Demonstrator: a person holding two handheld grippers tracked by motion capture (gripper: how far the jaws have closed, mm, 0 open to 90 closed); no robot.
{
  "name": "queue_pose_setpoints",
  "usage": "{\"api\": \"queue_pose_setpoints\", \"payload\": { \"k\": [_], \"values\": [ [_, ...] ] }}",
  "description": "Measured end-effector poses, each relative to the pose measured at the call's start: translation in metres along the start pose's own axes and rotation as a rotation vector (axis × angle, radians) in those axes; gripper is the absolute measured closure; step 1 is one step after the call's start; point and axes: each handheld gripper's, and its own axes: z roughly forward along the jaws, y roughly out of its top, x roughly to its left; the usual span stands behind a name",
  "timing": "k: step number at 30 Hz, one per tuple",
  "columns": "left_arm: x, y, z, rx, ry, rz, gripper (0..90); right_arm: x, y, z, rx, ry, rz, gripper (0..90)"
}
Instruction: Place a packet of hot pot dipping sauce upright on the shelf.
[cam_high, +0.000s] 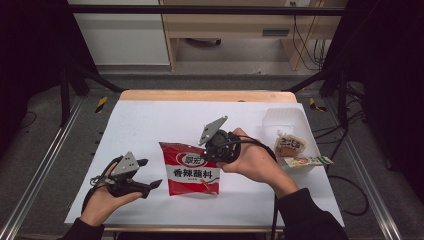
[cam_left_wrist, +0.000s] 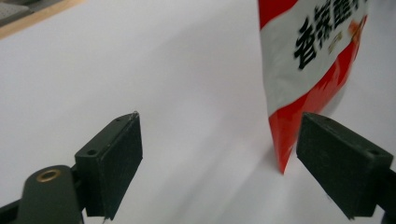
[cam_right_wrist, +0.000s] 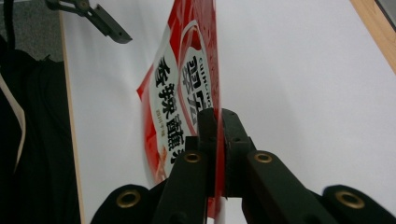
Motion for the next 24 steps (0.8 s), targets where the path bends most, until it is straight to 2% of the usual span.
{"api": "queue_pose_setpoints", "payload": {
  "k": [3,7,9,12,17,21,24],
  "values": [
    [0.003,-0.007,0.001,0.017,0.034,-0.014,12.6,0.001,0.005,-0.003,0.003,0.002,-0.011,89.8],
    [0.006,-0.017,0.0,0.02,0.05,-0.054,11.0,-0.002,0.01,-0.01,-0.011,-0.013,-0.018,89.8],
    [0.007,-0.021,-0.001,0.035,0.051,-0.06,9.4,-0.006,0.012,-0.013,-0.017,-0.028,-0.012,89.7],
    [0.007,-0.027,-0.002,0.047,0.065,-0.061,8.6,-0.014,0.012,-0.015,-0.025,-0.051,-0.007,89.8],
    [0.008,-0.034,-0.006,0.041,0.095,-0.07,7.7,-0.03,0.011,-0.018,-0.046,-0.074,0.04,89.8],
    [0.008,-0.033,-0.01,0.034,0.169,-0.048,6.1,-0.04,0.011,-0.018,-0.05,-0.069,0.053,89.7],
    [0.008,-0.033,-0.01,0.021,0.181,-0.051,5.5,-0.044,0.011,-0.02,-0.056,-0.076,0.061,89.8]
  ]
}}
